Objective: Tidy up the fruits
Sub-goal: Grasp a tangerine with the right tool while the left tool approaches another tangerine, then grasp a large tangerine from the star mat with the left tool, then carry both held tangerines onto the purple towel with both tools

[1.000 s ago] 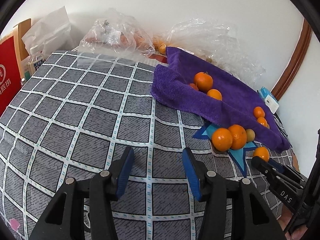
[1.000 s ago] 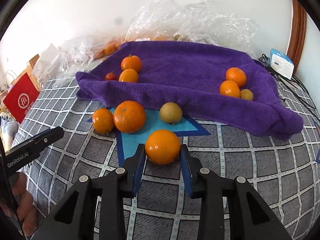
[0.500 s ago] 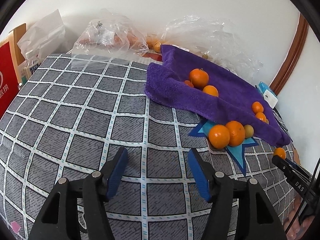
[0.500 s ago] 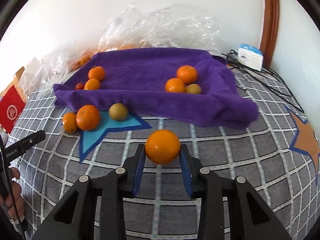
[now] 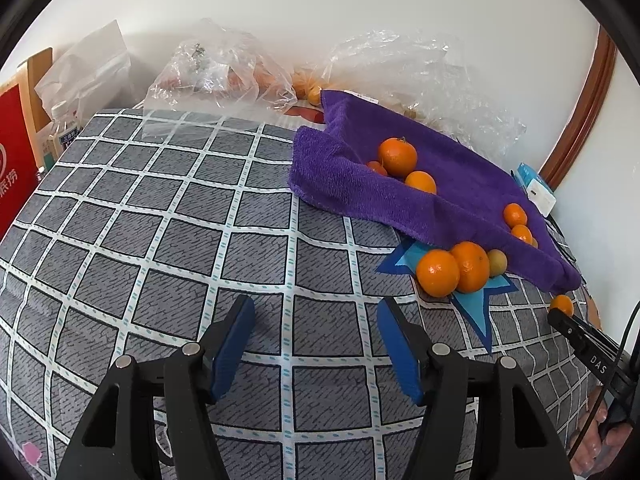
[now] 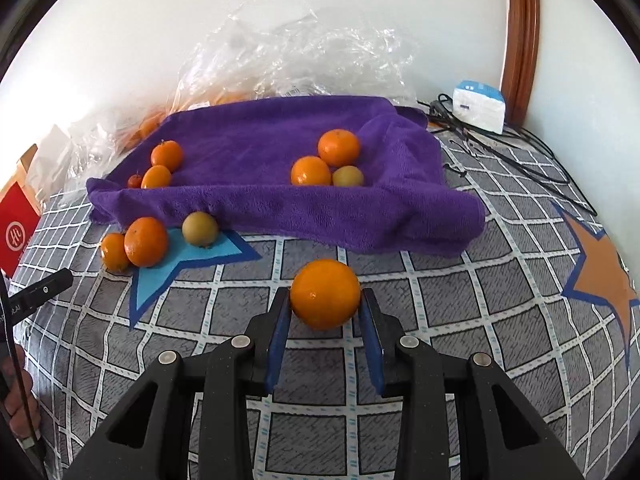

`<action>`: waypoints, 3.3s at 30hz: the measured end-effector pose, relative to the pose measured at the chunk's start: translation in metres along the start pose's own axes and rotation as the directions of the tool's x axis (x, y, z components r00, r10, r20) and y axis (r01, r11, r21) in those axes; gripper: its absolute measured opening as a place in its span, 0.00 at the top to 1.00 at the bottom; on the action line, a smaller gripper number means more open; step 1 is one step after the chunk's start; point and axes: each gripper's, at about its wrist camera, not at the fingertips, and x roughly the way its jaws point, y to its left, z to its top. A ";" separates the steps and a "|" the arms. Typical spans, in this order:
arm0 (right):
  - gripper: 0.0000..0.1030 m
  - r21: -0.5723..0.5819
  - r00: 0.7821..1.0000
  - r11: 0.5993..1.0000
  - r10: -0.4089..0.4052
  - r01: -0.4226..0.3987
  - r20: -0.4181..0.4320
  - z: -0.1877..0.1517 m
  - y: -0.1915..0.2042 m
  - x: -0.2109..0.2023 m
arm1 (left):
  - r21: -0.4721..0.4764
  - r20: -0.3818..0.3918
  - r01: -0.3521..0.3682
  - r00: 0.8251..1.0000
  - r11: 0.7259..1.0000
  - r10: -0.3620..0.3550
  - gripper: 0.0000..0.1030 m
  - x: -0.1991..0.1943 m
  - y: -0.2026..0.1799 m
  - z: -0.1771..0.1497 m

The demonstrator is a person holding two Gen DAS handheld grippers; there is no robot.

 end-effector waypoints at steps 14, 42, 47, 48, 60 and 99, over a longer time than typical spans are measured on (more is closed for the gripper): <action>0.67 0.048 0.998 0.997 0.055 -0.054 -0.011 -0.001 -0.012 0.008 | -0.016 0.033 0.033 0.999 0.999 -0.033 0.42 -0.007 0.003 0.000; 0.67 0.010 0.990 0.990 0.137 -0.137 -0.027 -0.001 -0.006 0.009 | 0.150 -0.032 0.032 0.999 0.988 -0.028 0.70 0.035 -0.087 0.014; 0.67 -0.016 0.989 0.990 0.140 -0.141 -0.039 -0.001 -0.001 0.011 | 0.135 -0.027 0.045 0.999 0.990 -0.041 0.70 0.034 -0.082 0.016; 0.67 -0.018 0.989 0.990 0.141 -0.142 -0.039 -0.001 -0.001 0.011 | 0.124 -0.028 0.046 0.999 0.991 -0.043 0.70 0.032 -0.080 0.017; 0.67 0.005 0.988 0.988 0.154 -0.154 -0.025 -0.002 -0.006 0.008 | 0.077 0.018 0.033 0.999 0.996 -0.034 0.70 -0.001 -0.056 0.018; 0.67 0.043 0.996 0.997 0.062 -0.065 0.069 0.049 -0.020 -0.044 | 0.035 0.094 0.014 0.995 0.999 -0.018 0.70 -0.042 -0.046 0.062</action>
